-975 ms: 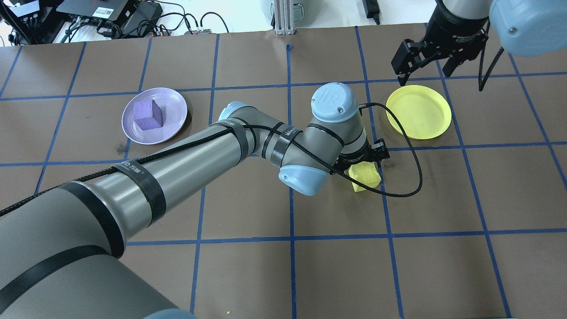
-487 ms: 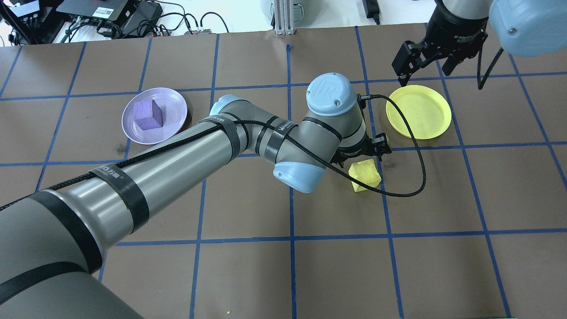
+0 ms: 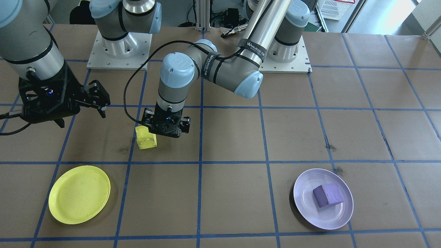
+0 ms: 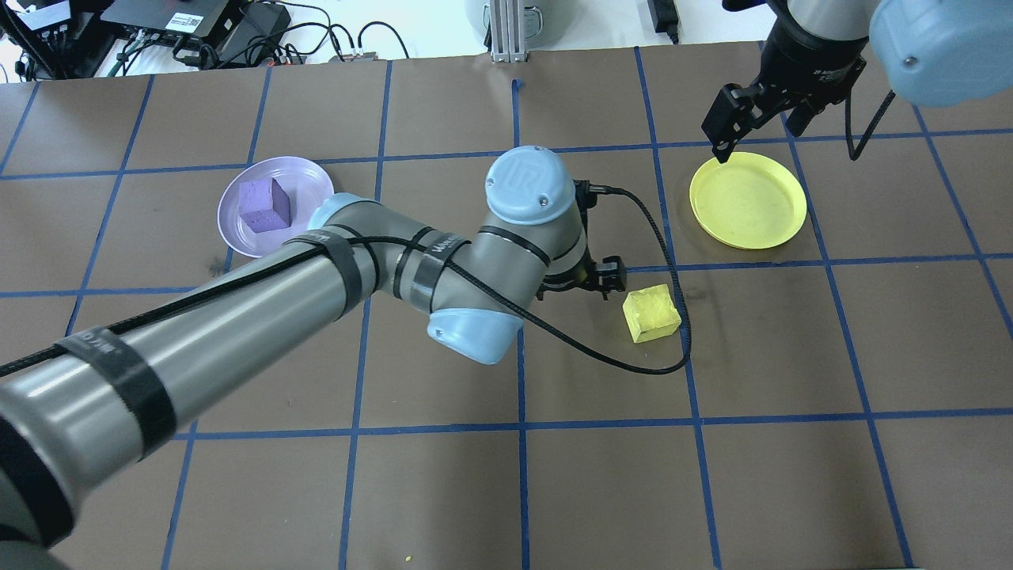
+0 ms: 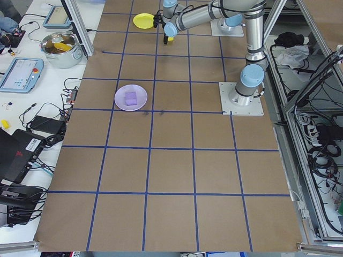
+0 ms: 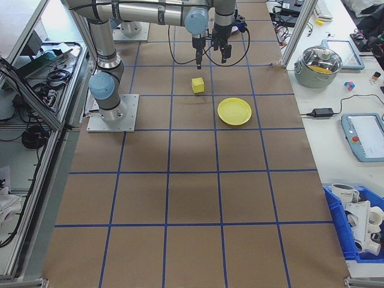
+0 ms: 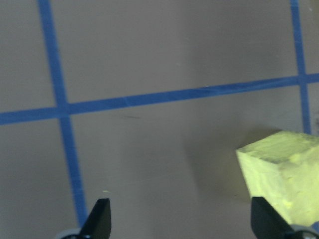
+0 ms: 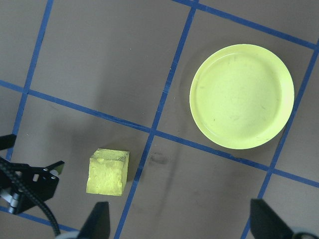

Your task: Sort blocks by color into plates

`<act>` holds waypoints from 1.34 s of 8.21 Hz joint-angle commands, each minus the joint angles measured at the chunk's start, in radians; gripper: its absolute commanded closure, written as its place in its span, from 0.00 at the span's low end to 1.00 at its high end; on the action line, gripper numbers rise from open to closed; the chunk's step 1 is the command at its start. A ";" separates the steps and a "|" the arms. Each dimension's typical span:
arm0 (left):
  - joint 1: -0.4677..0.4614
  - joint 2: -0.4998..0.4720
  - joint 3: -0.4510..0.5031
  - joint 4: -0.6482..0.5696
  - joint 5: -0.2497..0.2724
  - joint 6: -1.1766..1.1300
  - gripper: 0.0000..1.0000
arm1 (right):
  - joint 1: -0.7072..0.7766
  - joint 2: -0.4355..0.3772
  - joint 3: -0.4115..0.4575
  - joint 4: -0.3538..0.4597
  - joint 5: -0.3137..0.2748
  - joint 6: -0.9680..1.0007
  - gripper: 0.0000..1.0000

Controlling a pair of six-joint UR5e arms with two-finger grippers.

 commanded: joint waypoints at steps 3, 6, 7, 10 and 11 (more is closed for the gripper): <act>0.435 0.318 0.027 -0.498 0.122 0.376 0.00 | 0.005 -0.017 0.159 0.003 0.016 -0.002 0.00; 0.453 0.326 0.443 -0.971 0.209 0.375 0.00 | 0.012 -0.009 0.242 -0.002 0.036 0.073 0.00; 0.441 0.352 0.476 -0.991 0.209 0.375 0.00 | 0.012 -0.009 0.271 -0.037 0.050 0.085 0.00; 0.436 0.387 0.496 -0.944 0.104 0.389 0.00 | 0.024 0.037 0.296 -0.063 0.099 0.099 0.00; 0.436 0.400 0.490 -0.944 0.111 0.387 0.00 | 0.044 0.057 0.297 -0.085 0.099 0.126 0.00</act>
